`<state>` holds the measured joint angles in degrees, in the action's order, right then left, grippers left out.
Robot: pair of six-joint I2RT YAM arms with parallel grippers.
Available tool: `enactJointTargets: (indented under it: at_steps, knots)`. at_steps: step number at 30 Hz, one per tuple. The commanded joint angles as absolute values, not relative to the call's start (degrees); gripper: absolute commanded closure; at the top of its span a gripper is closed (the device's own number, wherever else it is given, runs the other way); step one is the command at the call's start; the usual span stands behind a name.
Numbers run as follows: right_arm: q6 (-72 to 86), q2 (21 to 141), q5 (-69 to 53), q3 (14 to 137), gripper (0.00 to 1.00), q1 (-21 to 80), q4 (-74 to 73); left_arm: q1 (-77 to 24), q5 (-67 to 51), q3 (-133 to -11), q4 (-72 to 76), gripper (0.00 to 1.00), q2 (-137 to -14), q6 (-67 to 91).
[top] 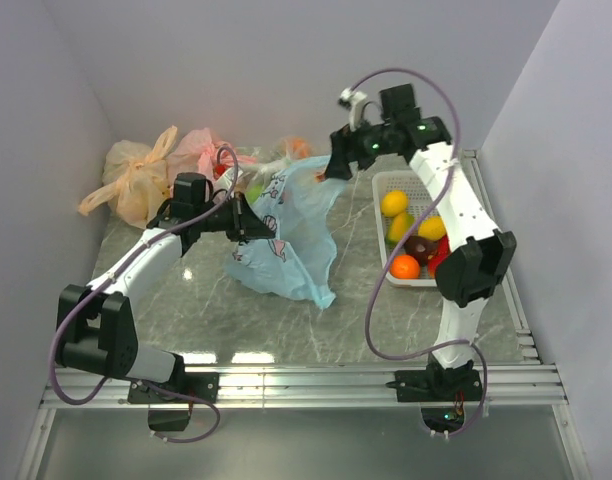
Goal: Place the fake fruits into the plastic bag and tie a complex knot
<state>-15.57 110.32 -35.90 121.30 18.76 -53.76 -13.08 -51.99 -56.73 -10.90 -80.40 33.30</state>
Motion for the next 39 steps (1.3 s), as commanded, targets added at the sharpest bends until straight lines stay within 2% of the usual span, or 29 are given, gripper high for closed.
enactJointTargets:
  at_steps: [1,2,3,6,8,12,18,24,35,39]
  knots:
    - [-10.73,103.11,-42.53,121.75,0.11,14.25,-46.69,-12.22,-60.81,-54.58,11.3,1.0,-78.57,48.65]
    - [-9.24,101.79,-45.85,120.51,0.11,13.46,-45.8,-11.87,-61.78,-54.06,15.51,1.0,-78.92,51.82]
    - [-8.62,99.34,-47.53,119.28,0.11,11.45,-45.18,-11.52,-63.27,-52.57,26.26,1.0,-79.53,55.51]
    - [-7.73,96.08,-51.4,113.23,0.11,7.4,-45.26,-11.25,-63.63,-49.93,40.21,0.99,-80.15,67.3]
    - [-9.48,95.1,-50.37,111.37,0.12,5.55,-47.36,-11.25,-63.11,-50.1,36.41,1.0,-80.51,65.67]
    - [-15.81,94.75,-40.47,108.12,0.18,1.24,-56.23,-11.25,-61.53,-49.04,30.78,1.0,-80.51,60.66]
    - [-16.79,95.44,-26.03,99.59,0.25,-3.69,-57.83,-11.25,-60.47,-48.08,26.02,0.99,-80.77,54.42]
    - [-11.09,97.99,-20.4,93.26,0.24,-4.04,-53.53,-11.34,-59.77,-46.93,24.87,0.99,-80.16,51.94]
    - [1.39,108.01,-11.88,89.48,0.23,-1.59,-46.59,-11.25,-59.06,-48.25,21.88,1.0,-81.04,49.13]
    - [3.34,110.91,-7.56,89.03,0.18,-0.7,-45.7,-11.25,-58.62,-48.34,21.1,1.0,-80.6,48.43]
